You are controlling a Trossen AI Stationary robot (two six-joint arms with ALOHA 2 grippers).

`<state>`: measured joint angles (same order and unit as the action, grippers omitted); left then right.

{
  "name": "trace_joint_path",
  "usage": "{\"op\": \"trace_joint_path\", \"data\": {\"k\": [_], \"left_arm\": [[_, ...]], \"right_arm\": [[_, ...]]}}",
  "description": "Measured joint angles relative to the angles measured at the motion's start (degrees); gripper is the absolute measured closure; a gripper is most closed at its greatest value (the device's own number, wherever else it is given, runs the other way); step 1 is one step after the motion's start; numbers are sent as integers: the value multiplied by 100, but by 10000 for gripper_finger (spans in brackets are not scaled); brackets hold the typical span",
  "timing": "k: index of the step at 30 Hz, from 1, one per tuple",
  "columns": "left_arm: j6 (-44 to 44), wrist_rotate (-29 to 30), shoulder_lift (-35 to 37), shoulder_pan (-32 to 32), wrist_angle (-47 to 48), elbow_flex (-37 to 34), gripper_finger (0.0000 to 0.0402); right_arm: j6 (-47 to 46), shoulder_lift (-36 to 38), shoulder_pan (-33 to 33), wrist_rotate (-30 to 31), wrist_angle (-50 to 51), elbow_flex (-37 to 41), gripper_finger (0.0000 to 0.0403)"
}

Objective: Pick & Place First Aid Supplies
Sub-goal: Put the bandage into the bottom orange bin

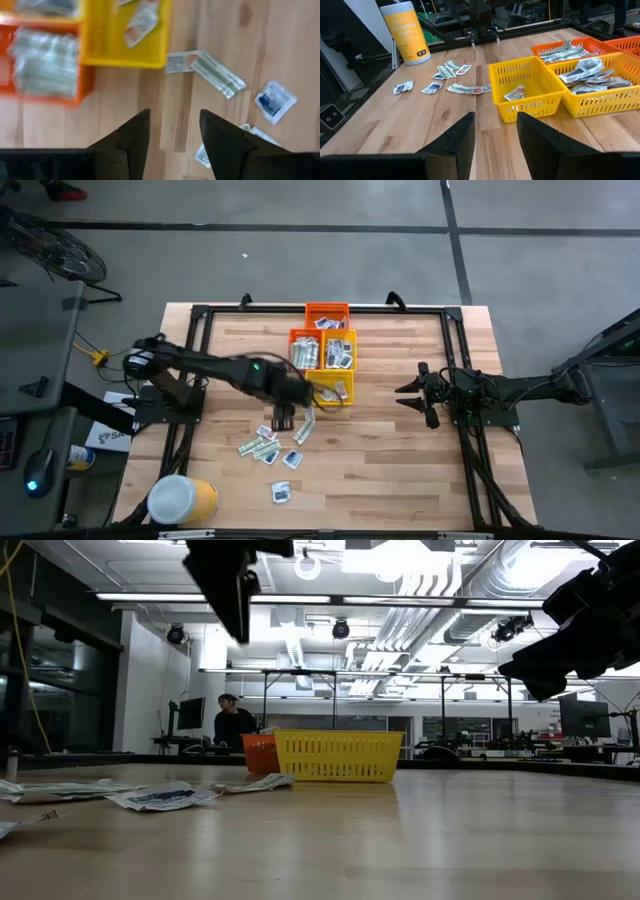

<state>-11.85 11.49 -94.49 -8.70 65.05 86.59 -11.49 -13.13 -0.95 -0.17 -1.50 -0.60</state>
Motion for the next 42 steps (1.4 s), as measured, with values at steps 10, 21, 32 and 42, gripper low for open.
{"op": "trace_joint_path", "data": {"k": [10,21,32,42], "left_arm": [[1565,-324,-1162,-309,-730,-2,234],[2067,-1093,-1908,-700,-988,-195,234],[2062,-1076,-1922,-866,-1864,-857,234],[2069,-879,-1867,-864,-2641,-1398,258]], "right_arm": [[0,-2,0,-2,4,-2,263],[0,-48,0,0,1,-2,263],[0,-70,0,0,2,-1,263],[0,-70,0,0,2,0,263]]}}
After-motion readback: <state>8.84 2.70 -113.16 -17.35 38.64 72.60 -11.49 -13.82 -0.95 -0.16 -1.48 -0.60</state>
